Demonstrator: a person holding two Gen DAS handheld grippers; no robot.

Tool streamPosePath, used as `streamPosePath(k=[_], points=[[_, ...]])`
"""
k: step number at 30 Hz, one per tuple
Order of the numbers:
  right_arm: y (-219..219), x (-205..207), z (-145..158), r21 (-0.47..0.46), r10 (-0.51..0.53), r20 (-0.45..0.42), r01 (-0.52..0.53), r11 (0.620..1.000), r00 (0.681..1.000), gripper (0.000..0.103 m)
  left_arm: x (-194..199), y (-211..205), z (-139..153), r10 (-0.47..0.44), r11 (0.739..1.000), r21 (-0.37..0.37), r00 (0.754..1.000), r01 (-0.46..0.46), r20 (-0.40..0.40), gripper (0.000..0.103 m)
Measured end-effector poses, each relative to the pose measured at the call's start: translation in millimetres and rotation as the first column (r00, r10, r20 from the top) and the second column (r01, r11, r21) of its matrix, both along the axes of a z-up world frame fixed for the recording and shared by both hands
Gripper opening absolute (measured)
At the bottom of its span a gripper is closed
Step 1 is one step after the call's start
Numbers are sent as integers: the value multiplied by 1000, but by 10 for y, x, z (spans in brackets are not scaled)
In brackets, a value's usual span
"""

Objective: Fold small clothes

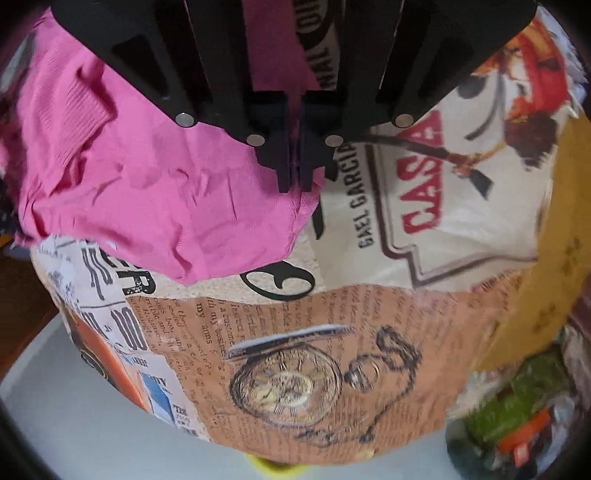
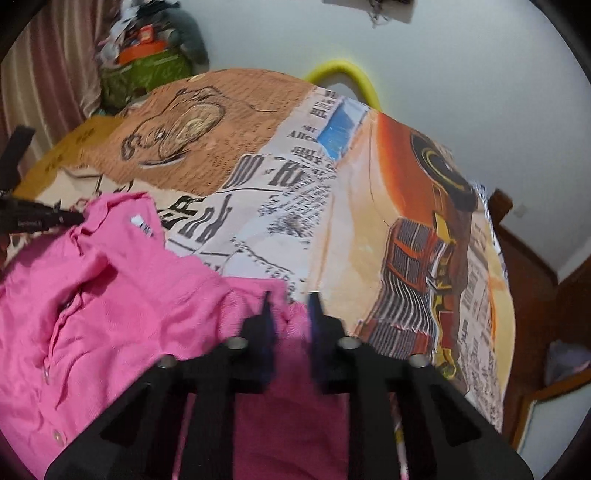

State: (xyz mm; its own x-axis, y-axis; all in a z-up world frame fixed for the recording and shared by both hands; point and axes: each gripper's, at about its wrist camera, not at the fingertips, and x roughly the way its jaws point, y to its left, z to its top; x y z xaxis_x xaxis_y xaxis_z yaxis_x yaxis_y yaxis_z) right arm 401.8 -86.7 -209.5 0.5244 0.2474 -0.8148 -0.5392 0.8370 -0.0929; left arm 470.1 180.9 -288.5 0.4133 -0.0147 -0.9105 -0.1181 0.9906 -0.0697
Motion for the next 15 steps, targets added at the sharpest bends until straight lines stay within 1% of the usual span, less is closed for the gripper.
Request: streamPosePath(k=[2, 4, 5, 6, 9, 11, 12, 14, 15], points=[[11, 42, 58, 1, -3, 14, 3, 1000, 1000, 9, -59, 19, 66, 6, 999, 35, 1000, -7, 27, 2], [2, 128, 137, 10, -27, 44, 27, 1000, 999, 9, -111, 72, 143, 25, 995, 93, 998, -31, 62, 2], [-24, 185, 175, 18, -57, 62, 56, 998, 996, 9, -132, 103, 180, 36, 990, 130, 996, -47, 87, 2], [-53, 240, 218, 30, -85, 78, 83, 996, 993, 9, -149, 136, 201, 45, 988, 143, 994, -59, 99, 2], [-156, 388, 294, 72, -163, 100, 156, 985, 981, 9, -165, 242, 202, 67, 989, 126, 993, -79, 94, 2], [-151, 424, 264, 53, -176, 99, 172, 984, 979, 9, -166, 235, 176, 49, 989, 132, 996, -59, 78, 2], [-142, 418, 240, 35, -178, 100, 176, 984, 979, 11, -169, 210, 161, 39, 989, 140, 997, -48, 67, 3], [-131, 391, 201, 5, -175, 92, 176, 984, 980, 20, -176, 163, 131, 36, 987, 154, 999, -42, 40, 7], [-134, 365, 195, -4, -176, 90, 177, 984, 980, 32, -171, 151, 122, 39, 988, 149, 999, -43, 29, 15]])
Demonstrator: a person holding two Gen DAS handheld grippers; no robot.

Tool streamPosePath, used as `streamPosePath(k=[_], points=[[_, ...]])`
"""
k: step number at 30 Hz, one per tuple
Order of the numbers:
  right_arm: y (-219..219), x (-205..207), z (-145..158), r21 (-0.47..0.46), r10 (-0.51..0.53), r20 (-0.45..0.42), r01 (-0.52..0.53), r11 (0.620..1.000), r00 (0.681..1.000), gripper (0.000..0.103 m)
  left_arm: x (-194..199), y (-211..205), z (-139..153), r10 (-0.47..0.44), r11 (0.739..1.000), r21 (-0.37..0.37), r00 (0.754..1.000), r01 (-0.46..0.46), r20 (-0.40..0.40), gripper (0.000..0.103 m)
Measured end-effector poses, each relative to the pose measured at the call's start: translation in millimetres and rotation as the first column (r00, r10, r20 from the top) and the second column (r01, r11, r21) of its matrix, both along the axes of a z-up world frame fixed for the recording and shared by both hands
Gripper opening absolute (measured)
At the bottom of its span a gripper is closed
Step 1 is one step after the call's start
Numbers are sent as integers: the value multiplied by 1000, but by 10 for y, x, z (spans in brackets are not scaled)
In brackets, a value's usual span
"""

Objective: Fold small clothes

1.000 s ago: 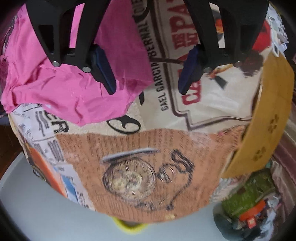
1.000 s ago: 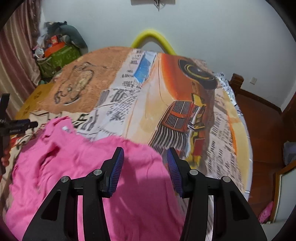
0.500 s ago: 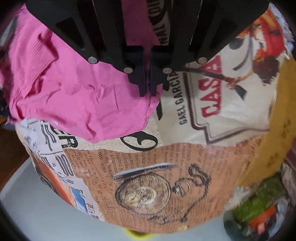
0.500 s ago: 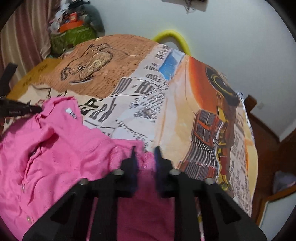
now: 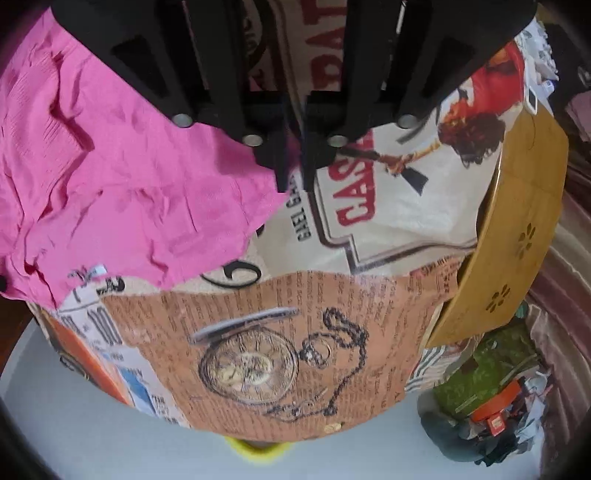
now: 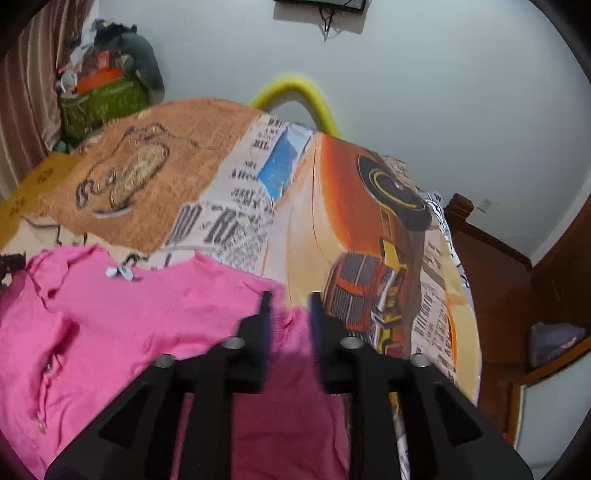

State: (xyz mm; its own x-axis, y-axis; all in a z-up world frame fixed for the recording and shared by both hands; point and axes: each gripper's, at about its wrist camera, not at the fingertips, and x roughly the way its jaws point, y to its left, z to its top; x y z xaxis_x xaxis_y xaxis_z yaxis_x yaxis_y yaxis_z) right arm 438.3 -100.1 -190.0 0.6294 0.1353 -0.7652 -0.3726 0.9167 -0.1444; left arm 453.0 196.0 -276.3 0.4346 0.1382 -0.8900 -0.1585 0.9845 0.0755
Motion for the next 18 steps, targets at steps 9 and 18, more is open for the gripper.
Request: streamPosePath(k=[9, 18], points=[[-162, -679, 354, 113, 91, 26, -93, 989, 996, 55, -441, -81, 311, -10, 1000, -24, 999, 11, 49, 51], [-170, -1346, 273, 202, 166, -60, -150, 968, 984, 60, -1343, -304, 414, -95, 991, -97, 996, 94, 1, 54]])
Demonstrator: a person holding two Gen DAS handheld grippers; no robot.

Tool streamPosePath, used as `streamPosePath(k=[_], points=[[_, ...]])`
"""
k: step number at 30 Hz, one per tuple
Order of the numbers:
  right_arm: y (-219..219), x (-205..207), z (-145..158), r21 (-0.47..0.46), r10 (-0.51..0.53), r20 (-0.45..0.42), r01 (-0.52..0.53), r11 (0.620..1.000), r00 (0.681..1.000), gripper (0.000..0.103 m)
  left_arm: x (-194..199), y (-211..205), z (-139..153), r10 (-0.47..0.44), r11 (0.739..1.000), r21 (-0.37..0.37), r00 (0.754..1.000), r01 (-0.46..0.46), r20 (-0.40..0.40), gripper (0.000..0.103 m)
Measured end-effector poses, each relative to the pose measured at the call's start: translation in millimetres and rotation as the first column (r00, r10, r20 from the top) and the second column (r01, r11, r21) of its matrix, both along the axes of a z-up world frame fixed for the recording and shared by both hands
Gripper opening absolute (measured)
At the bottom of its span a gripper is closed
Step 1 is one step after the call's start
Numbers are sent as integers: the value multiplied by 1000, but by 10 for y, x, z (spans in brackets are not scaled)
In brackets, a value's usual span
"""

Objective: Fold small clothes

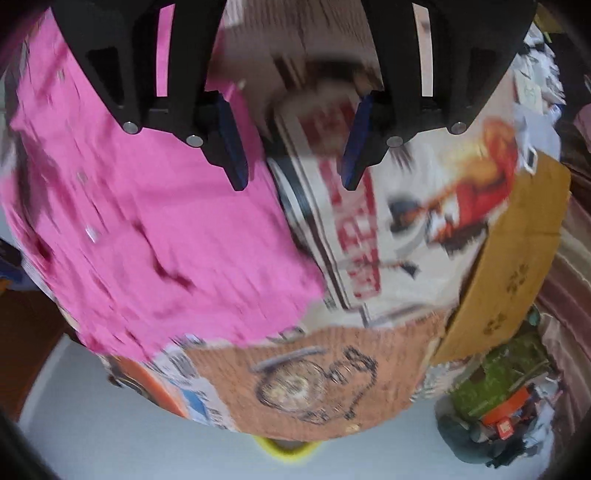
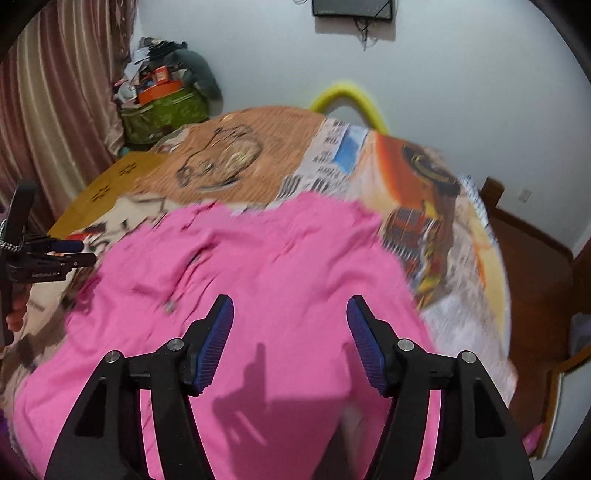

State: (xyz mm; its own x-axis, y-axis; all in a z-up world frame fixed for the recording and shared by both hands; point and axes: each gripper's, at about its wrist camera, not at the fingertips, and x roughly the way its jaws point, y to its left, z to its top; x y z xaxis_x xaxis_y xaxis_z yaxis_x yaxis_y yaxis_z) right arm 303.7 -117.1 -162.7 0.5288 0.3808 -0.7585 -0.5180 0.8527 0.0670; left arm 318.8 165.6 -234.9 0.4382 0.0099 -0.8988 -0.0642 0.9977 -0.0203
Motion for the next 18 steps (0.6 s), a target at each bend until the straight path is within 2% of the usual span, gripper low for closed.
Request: streamPosePath(k=[3, 8, 9, 10, 11, 13, 15, 18], points=[[73, -215, -125, -3, 33, -51, -33, 999, 998, 60, -281, -64, -48, -15, 998, -56, 999, 14, -28, 55], [214, -588, -268, -26, 83, -114, -87, 996, 990, 60, -567, -242, -159, -57, 994, -98, 997, 51, -59, 53], [254, -669, -312, -37, 99, -125, -105, 994, 987, 60, -590, -274, -179, -63, 993, -105, 996, 56, -63, 42], [282, -730, -346, -48, 110, -134, -117, 992, 985, 60, -608, -299, -205, -67, 991, -118, 995, 59, -70, 26], [303, -763, -376, -56, 112, -141, -121, 991, 984, 60, -620, -315, -228, -70, 989, -137, 995, 59, -75, 21], [346, -815, -432, -75, 118, -159, -131, 988, 980, 60, -647, -315, -226, -71, 983, -175, 996, 61, -55, 1], [382, -835, -420, -73, 116, -162, -130, 989, 980, 60, -675, -285, -232, -57, 982, -181, 997, 48, -48, 1], [460, -805, -318, -43, 116, -148, -123, 991, 982, 60, -728, -180, -256, -28, 988, -151, 998, 20, -49, 0]])
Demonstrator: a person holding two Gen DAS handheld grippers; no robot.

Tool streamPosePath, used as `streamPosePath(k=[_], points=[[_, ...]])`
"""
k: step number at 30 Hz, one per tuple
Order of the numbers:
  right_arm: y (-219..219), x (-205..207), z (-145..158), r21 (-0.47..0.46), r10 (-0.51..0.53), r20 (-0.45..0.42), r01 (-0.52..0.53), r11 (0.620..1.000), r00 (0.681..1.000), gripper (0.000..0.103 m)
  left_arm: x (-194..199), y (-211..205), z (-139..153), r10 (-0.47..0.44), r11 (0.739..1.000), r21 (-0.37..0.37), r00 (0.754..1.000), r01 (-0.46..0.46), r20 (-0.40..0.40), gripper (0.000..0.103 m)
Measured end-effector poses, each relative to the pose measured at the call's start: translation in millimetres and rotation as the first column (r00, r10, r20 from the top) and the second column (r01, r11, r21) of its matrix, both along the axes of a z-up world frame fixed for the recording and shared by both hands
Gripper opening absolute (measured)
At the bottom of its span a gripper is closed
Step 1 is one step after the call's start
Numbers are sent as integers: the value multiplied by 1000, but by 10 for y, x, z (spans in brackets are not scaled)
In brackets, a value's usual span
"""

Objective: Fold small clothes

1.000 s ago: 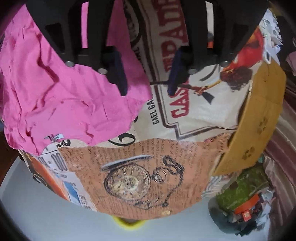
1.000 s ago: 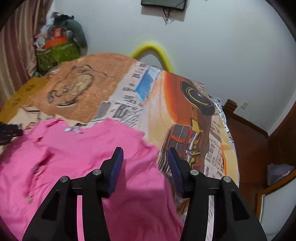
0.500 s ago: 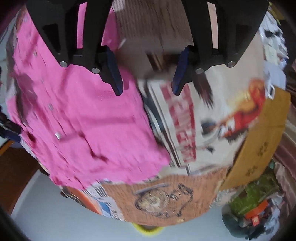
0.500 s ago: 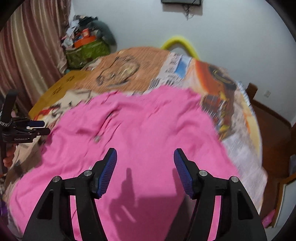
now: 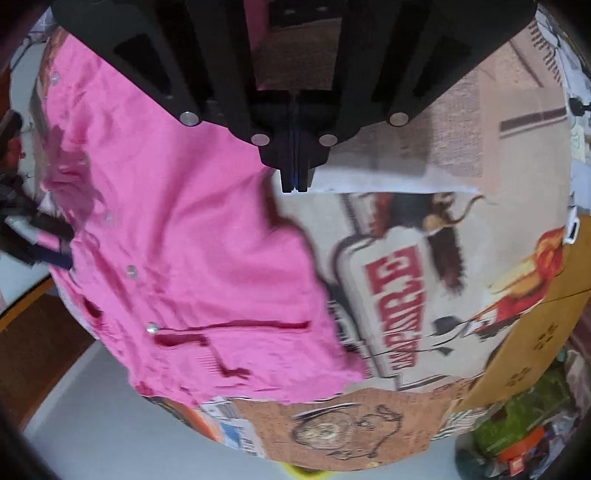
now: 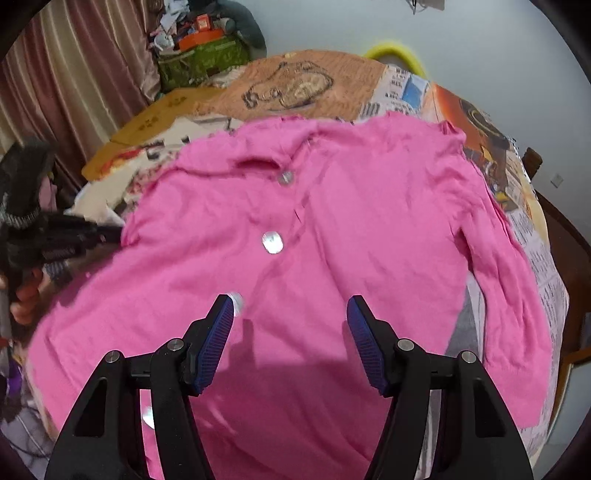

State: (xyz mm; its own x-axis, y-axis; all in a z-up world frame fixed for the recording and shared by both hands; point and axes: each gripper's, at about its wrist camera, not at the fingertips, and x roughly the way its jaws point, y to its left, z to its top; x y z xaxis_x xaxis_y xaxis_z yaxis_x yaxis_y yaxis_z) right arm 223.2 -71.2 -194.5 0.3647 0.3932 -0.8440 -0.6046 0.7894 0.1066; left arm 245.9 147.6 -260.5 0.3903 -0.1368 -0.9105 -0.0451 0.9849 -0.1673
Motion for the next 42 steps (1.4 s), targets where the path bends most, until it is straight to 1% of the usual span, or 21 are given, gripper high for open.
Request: streamPosePath(k=[3, 5, 6, 9, 11, 12, 13, 14, 16, 19, 20, 22, 24, 26, 27, 28, 31, 35, 39, 41, 42], points=[[144, 75, 115, 38, 5, 16, -5, 999, 1000, 60, -67, 165, -12, 26, 998, 53, 1000, -26, -3, 0], [297, 156, 183, 55, 17, 39, -19, 998, 999, 60, -100, 303, 2, 38, 998, 50, 999, -38, -6, 0], [377, 195, 194, 55, 25, 52, -28, 998, 998, 60, -106, 350, 23, 41, 998, 56, 999, -41, -2, 0], [621, 291, 165, 29, 47, 91, -50, 998, 995, 60, -65, 426, 137, 42, 992, 119, 998, -47, 42, 1], [737, 359, 128, 9, 58, 104, -59, 998, 993, 60, 29, 430, 205, 32, 990, 132, 997, -40, 63, 7], [819, 410, 96, 2, 65, 115, -66, 998, 991, 60, 83, 432, 230, 30, 991, 131, 997, -39, 72, 12], [867, 441, 83, 4, 69, 120, -70, 998, 990, 60, 158, 434, 253, 30, 991, 128, 996, -40, 82, 17], [910, 468, 69, 8, 73, 121, -74, 997, 990, 60, 264, 428, 270, 30, 992, 121, 995, -41, 93, 20], [993, 548, 27, 20, 81, 114, -83, 996, 990, 60, 423, 413, 278, 28, 993, 109, 994, -40, 108, 29], [1083, 651, -45, 18, 87, 107, -90, 996, 990, 59, 718, 350, 231, 21, 992, 121, 993, -36, 120, 34], [1110, 686, -94, 1, 88, 105, -89, 996, 991, 59, 801, 331, 201, 20, 993, 117, 993, -34, 117, 35], [1153, 748, -190, -48, 86, 108, -81, 996, 990, 55, 939, 300, 125, 22, 994, 100, 994, -32, 103, 35], [1157, 790, -262, -87, 71, 138, -59, 994, 988, 49, 1023, 284, 49, 29, 995, 93, 995, -39, 99, 35], [1160, 820, -279, -95, 54, 159, -39, 995, 986, 46, 1062, 267, -19, 36, 994, 99, 994, -46, 102, 35], [1149, 835, -277, -87, 36, 166, -21, 996, 986, 39, 1065, 264, -46, 37, 994, 99, 994, -47, 102, 35], [1147, 861, -267, -82, 24, 166, -10, 997, 986, 30, 1064, 260, -68, 37, 994, 100, 994, -48, 105, 35], [1113, 930, -234, -74, 5, 159, 7, 997, 987, 17, 1034, 243, -97, 29, 993, 113, 992, -43, 121, 35], [935, 1012, -148, -45, -39, 153, 47, 998, 988, 15, 1012, 268, -130, 40, 994, 95, 992, -52, 124, 36], [513, 1089, -23, 14, -135, 118, 134, 991, 984, 15, 991, 274, -143, 44, 995, 87, 991, -56, 129, 36], [358, 1128, -2, -4, -171, 117, 173, 985, 978, 15, 989, 251, -142, 41, 994, 99, 991, -55, 130, 36], [279, 1136, 10, -27, -192, 136, 197, 980, 972, 17, 988, 242, -140, 39, 993, 106, 991, -53, 131, 36]])
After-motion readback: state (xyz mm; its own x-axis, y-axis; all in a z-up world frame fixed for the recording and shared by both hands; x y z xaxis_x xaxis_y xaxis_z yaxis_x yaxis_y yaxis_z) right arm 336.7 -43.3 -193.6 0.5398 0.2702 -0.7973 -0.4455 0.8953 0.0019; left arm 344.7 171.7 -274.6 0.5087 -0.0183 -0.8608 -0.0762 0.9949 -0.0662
